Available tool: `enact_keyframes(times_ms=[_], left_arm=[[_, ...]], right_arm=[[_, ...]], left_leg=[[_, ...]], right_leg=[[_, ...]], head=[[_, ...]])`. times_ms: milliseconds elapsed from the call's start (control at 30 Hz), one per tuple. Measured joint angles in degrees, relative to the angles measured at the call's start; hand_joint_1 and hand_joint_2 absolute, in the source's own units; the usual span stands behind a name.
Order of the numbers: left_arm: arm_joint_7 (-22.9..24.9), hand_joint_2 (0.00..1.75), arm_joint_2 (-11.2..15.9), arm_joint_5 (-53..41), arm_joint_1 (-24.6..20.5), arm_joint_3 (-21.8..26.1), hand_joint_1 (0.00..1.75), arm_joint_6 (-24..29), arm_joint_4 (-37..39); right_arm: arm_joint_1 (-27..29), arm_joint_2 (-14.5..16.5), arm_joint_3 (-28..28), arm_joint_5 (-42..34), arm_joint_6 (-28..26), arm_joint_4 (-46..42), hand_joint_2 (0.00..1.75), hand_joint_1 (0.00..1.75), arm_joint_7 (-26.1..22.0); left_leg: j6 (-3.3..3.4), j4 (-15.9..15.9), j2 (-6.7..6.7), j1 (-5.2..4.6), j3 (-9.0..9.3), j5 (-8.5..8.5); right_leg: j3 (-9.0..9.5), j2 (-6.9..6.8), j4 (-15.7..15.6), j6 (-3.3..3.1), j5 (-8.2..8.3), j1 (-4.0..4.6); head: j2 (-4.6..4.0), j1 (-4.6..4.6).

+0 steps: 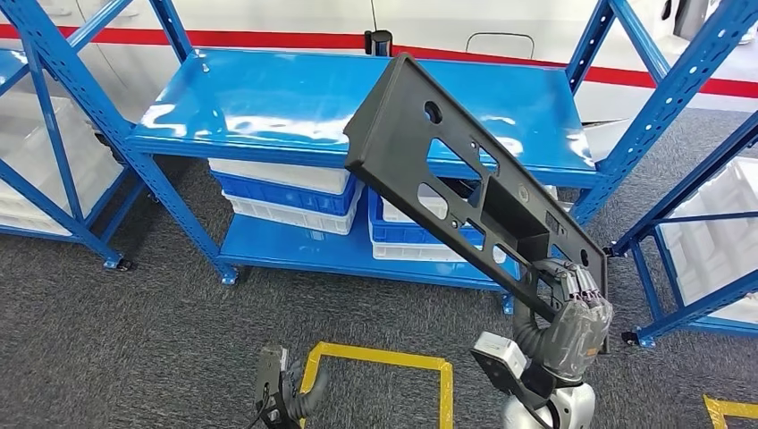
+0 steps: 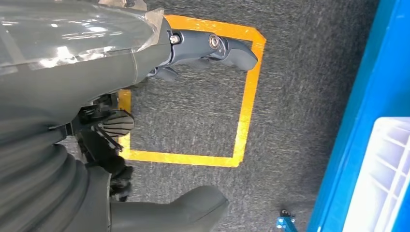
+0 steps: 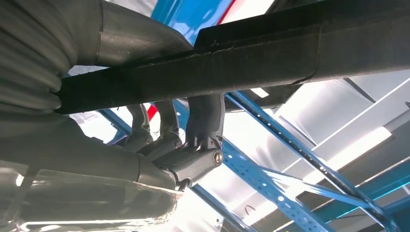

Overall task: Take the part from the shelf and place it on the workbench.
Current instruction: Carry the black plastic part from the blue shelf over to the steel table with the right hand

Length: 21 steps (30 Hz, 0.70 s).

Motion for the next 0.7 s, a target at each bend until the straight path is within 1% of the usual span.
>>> enact_keyframes(times_ms=[33, 67, 100, 133, 167, 200, 233, 267, 300, 333, 367, 400, 433, 467, 500, 533, 567, 600, 633, 667, 700], left_arm=[[0.0, 1.75, 0.0, -0.1, 0.0, 0.2, 0.0, 0.0, 0.0], [0.0, 1.75, 0.0, -0.3, 0.0, 0.4, 0.0, -0.1, 0.0], [0.0, 1.75, 0.0, -0.5, 0.0, 0.7, 0.0, -0.1, -0.1], [0.0, 1.75, 0.1, -0.6, 0.0, 0.9, 0.0, -0.2, -0.1], [0.0, 1.75, 0.1, -0.7, 0.1, 1.0, 0.0, -0.2, -0.1], [-0.1, 1.75, 0.1, -0.8, 0.2, 1.2, 0.0, -0.3, -0.1], [-0.1, 1.75, 0.2, -1.0, 0.3, 1.3, 0.0, -0.3, -0.1], [-0.1, 1.75, 0.2, -1.0, 0.4, 1.4, 0.0, -0.4, -0.1], [-0.1, 1.75, 0.2, -1.1, 0.5, 1.6, 0.0, -0.4, -0.1], [-0.1, 1.75, 0.2, -1.2, 0.5, 1.7, 0.0, -0.5, -0.1], [-0.1, 1.75, 0.2, -1.2, 0.7, 1.9, 0.0, -0.5, -0.1], [-0.1, 1.75, 0.3, -1.3, 0.8, 2.1, 0.0, -0.6, -0.1], [-0.1, 1.75, 0.3, -1.3, 0.9, 2.2, 0.0, -0.7, -0.1], [-0.1, 1.75, 0.3, -1.5, 1.1, 2.3, 0.0, -0.8, -0.1], [-0.2, 1.75, 0.3, -1.6, 1.1, 2.4, 0.0, -0.9, -0.1], [-0.2, 1.75, 0.3, -1.7, 1.1, 2.5, 0.0, -1.0, -0.1], [-0.2, 1.75, 0.3, -1.7, 1.1, 2.6, 0.0, -1.0, -0.1], [-0.2, 1.75, 0.3, -1.9, 1.1, 2.7, 0.0, -1.0, -0.1], [-0.3, 1.75, 0.3, -2.0, 1.2, 2.8, 0.0, -1.1, -0.1], [-0.3, 1.75, 0.3, -2.2, 1.2, 3.0, 0.0, -1.1, -0.1], [-0.3, 1.75, 0.3, -2.3, 1.4, 3.2, 0.0, -1.2, -0.1]], right_arm=[[0.0, 0.0, 0.0, 0.0, 0.0, 0.0, 1.75, 1.75, 0.0], [0.0, 0.0, 0.0, -0.1, 0.0, 0.0, 1.75, 1.75, 0.0], [0.0, 0.0, 0.0, -0.1, 0.0, 0.0, 1.75, 1.75, 0.0], [0.0, 0.0, 0.0, -0.1, 0.0, 0.1, 1.75, 1.75, 0.0], [0.0, 0.1, 0.0, -0.2, 0.0, 0.2, 1.75, 1.75, 0.0], [0.1, 0.1, 0.0, -0.2, 0.0, 0.3, 1.75, 1.75, 0.0], [0.1, 0.1, 0.0, -0.3, 0.0, 0.3, 1.75, 1.75, 0.0], [0.1, 0.1, 0.0, -0.3, 0.0, 0.4, 1.75, 1.75, 0.0], [0.1, 0.2, 0.0, -0.3, 0.0, 0.4, 1.75, 1.75, 0.0], [0.1, 0.2, 0.0, -0.2, 0.0, 0.5, 1.75, 1.75, 0.0], [0.1, 0.2, 0.0, -0.2, 0.0, 0.6, 1.75, 1.75, 0.0], [0.1, 0.2, 0.0, -0.2, 0.0, 0.7, 1.75, 1.75, 0.0], [0.2, 0.2, 0.0, -0.1, 0.0, 0.9, 1.75, 1.75, 0.0], [0.2, 0.2, 0.0, -0.1, 0.0, 1.0, 1.75, 1.75, 0.0], [0.3, 0.2, 0.0, -0.1, 0.0, 1.0, 1.75, 1.75, 0.0], [0.3, 0.2, 0.0, -0.1, 0.0, 1.1, 1.75, 1.75, 0.0], [0.4, 0.2, 0.0, -0.1, 0.0, 1.1, 1.75, 1.75, 0.0], [0.4, 0.2, 0.0, -0.1, 0.0, 1.1, 1.75, 1.75, 0.0], [0.4, 0.2, 0.0, -0.1, 0.0, 1.1, 1.75, 1.75, 0.0], [0.5, 0.2, 0.0, -0.1, 0.0, 1.1, 1.75, 1.75, 0.0], [0.6, 0.2, -0.1, 0.0, 0.0, 1.1, 1.75, 1.75, 0.0]], left_leg=[[-0.24, 0.5, -0.03, -0.01, -0.66, 0.19], [-0.52, 1.0, -0.07, -0.05, -1.28, 0.35], [-0.81, 1.6, -0.13, -0.13, -1.78, 0.53], [-1.07, 1.9, -0.18, -0.24, -2.17, 0.76], [-1.34, 2.1, -0.22, -0.25, -2.4, 1.04], [-1.6, 2.3, -0.25, -0.14, -2.62, 1.09], [-1.88, 2.8, -0.26, -0.02, -2.96, 0.47], [-2.23, 4.0, -0.26, 0.13, -3.5, -0.97], [-2.57, 6.3, -0.26, 0.29, -4.34, -3.21], [-2.88, 9.7, -0.26, 0.38, -5.43, -5.92], [-3.1, 13.6, -0.26, 0.48, -6.55, -8.24], [-3.21, 16.9, -0.26, 0.53, -7.31, -9.66], [-3.19, 18.6, -0.26, 0.56, -7.3, -9.92], [-3.03, 18.2, -0.26, 0.56, -6.24, -9.08], [-2.75, 15.7, -0.26, 0.54, -4.12, -7.62], [-2.28, 11.6, -0.28, 0.47, -1.23, -6.26], [-1.77, 7.3, -0.29, 0.31, 1.65, -5.57], [-1.35, 4.0, -0.3, 0.1, 3.78, -5.34], [-0.99, 1.9, -0.32, -0.17, 4.99, -5.47], [-0.72, 1.1, -0.31, -0.43, 5.28, -5.56], [-0.41, 0.8, -0.3, -0.5, 5.18, -5.12]], right_leg=[[2.76, 0.03, -4.0, 0.41, 0.73, -0.17], [5.07, 0.13, -7.6, 0.49, 0.95, -0.14], [6.48, 0.22, -10.1, 0.39, 0.75, -0.15], [6.96, 0.31, -11.2, 0.11, 0.37, -0.04], [6.76, 0.37, -11.2, -0.19, 0.39, 0.06], [6.39, 0.32, -11.2, -0.6, 0.63, -0.13], [6.12, 0.28, -11.1, -1.17, 0.97, -0.2], [5.75, 0.24, -11.1, -1.83, 1.38, -0.3], [5.29, 0.19, -11.1, -2.52, 1.83, -0.35], [4.78, 0.16, -11.1, -3.03, 2.26, -0.22], [4.22, 0.11, -11.0, -3.38, 2.69, -0.1], [3.66, 0.06, -11.0, -3.56, 3.11, 0.03], [3.14, 0.03, -11.0, -3.6, 3.5, 0.14], [2.7, 0.02, -11.0, -3.55, 3.86, 0.24], [2.33, 0.03, -11.0, -3.48, 4.18, 0.33], [2.07, 0.04, -11.0, -3.4, 4.49, 0.39], [1.86, 0.04, -11.0, -3.21, 4.8, 0.51], [1.69, 0.02, -11.0, -2.9, 5.13, 0.52], [1.57, -0.02, -11.0, -2.52, 5.44, 0.46], [1.46, -0.06, -11.1, -2.02, 5.79, 0.4], [1.35, -0.1, -11.2, -1.6, 6.07, 0.34]], head=[[0.0, 0.05], [0.0, 0.04], [0.0, 0.02], [0.0, -0.02], [0.0, -0.11], [0.0, -0.14], [0.0, -0.19], [0.0, -0.28], [0.0, -0.39], [0.0, -0.5], [0.0, -0.59], [0.0, -0.6], [0.0, -0.6], [0.0, -0.61], [0.0, -0.61], [0.0, -0.62], [0.0, -0.59], [0.0, -0.57], [0.0, -0.59], [0.0, -0.58], [0.0, -0.6]])
